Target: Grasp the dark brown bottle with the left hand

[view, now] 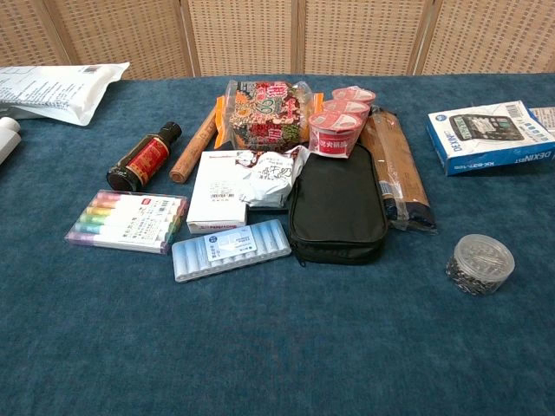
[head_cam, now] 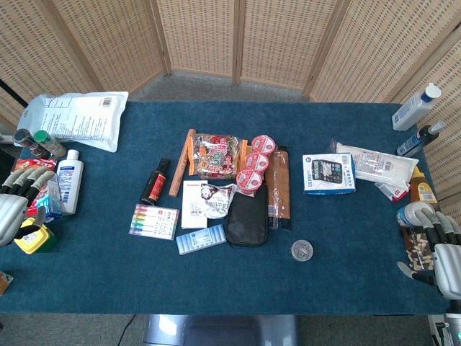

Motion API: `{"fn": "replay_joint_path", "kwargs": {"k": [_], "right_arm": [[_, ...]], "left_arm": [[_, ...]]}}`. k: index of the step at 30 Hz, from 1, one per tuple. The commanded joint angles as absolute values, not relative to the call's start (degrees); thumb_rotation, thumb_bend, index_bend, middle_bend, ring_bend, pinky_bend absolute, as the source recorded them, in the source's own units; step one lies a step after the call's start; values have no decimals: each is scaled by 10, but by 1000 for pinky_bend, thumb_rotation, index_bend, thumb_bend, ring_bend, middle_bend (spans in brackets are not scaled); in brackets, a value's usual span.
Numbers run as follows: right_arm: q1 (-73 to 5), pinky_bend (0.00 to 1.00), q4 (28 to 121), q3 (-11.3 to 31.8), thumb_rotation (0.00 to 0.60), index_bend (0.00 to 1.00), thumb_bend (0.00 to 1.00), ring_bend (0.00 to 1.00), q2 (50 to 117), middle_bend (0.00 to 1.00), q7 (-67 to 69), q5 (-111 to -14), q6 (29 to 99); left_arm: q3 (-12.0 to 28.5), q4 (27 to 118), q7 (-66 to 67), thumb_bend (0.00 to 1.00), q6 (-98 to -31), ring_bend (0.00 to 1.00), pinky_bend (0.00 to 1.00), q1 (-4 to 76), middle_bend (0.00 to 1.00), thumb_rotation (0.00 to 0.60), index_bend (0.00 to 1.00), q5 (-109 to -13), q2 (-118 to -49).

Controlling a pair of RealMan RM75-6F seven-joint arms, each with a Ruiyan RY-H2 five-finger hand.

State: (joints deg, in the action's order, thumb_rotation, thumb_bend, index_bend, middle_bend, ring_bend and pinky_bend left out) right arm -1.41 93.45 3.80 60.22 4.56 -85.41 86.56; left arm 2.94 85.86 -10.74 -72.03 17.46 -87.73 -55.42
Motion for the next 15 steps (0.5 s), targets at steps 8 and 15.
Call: {"fn": "replay_joint_path", "kwargs": {"k": [8,15], "right_arm": [[-2,0,951,38,600,0,4,0,589,57,38,-852,882],[9,0,956,39,600,0,4,0,579,56,41,-841,893]], "left_arm": [[47,771,0,349,-651,0,0,244,0,600,0,-871,-631],[64,682,85,172,-621,0,0,289,0,600,0,-853,-722]]}}
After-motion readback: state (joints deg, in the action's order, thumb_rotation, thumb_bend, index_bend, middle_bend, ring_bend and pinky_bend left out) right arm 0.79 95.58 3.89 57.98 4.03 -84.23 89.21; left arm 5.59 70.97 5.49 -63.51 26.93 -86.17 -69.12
